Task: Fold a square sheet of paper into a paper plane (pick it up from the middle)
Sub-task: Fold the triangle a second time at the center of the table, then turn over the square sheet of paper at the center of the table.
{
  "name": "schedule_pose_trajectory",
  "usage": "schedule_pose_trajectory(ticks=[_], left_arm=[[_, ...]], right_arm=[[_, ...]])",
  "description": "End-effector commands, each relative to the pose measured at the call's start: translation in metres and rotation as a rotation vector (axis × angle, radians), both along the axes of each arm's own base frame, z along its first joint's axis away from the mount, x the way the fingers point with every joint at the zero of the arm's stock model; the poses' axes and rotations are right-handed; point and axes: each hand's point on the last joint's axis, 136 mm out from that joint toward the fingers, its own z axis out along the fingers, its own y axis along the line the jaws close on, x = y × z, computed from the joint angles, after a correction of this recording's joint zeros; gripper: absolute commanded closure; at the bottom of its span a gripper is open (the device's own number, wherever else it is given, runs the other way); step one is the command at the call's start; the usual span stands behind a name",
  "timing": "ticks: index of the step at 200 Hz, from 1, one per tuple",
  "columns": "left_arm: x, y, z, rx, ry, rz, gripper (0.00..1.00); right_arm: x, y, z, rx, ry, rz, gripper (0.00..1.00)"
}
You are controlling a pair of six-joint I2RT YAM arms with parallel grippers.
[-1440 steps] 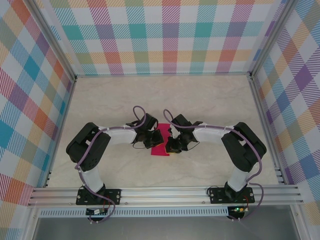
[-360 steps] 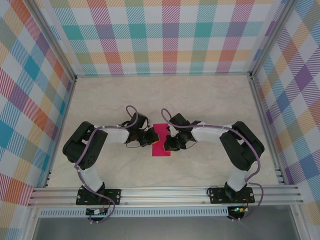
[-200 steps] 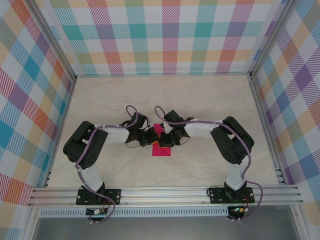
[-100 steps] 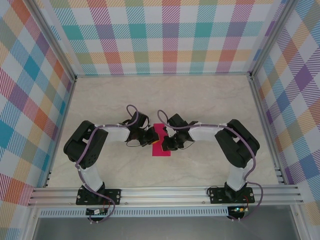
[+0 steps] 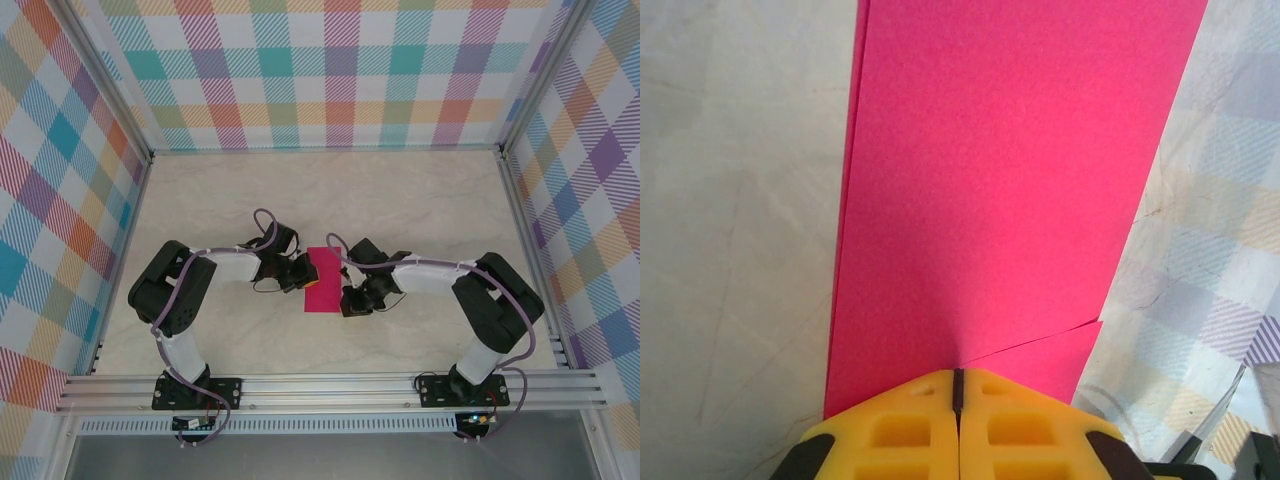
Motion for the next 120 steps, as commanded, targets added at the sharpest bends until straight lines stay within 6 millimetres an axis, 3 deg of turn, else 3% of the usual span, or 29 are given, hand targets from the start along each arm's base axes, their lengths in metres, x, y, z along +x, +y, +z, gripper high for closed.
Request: schedule_pose_trajectory(ticks=[1, 22, 50, 84, 120], left_arm=[[-0.005, 0.019, -0.024, 0.112, 0.049, 0.037, 0.93], [0.014, -0.001, 0.019, 0.002, -0.029, 0.037, 0.87], [0.022, -0.002, 0.055, -0.029, -0.100, 0.078, 0.74], [0.007, 0.025, 0.051, 0.046, -0.097, 0.158, 0.63], [-0.008, 0.025, 0.041, -0.011, -0.066, 0.169, 0.59]], right_arm=[[0.023, -0.001, 0.028, 0.023, -0.096, -0.064, 0.91], [0.055, 0.012, 0.049, 0.092, -0.167, -0.141, 0.90], [0.084, 0.022, 0.048, 0.084, -0.182, -0.208, 0.85], [0.099, 0.021, 0.041, 0.074, -0.168, -0.245, 0.69], [0.097, 0.022, 0.029, 0.096, -0.114, -0.218, 0.60]])
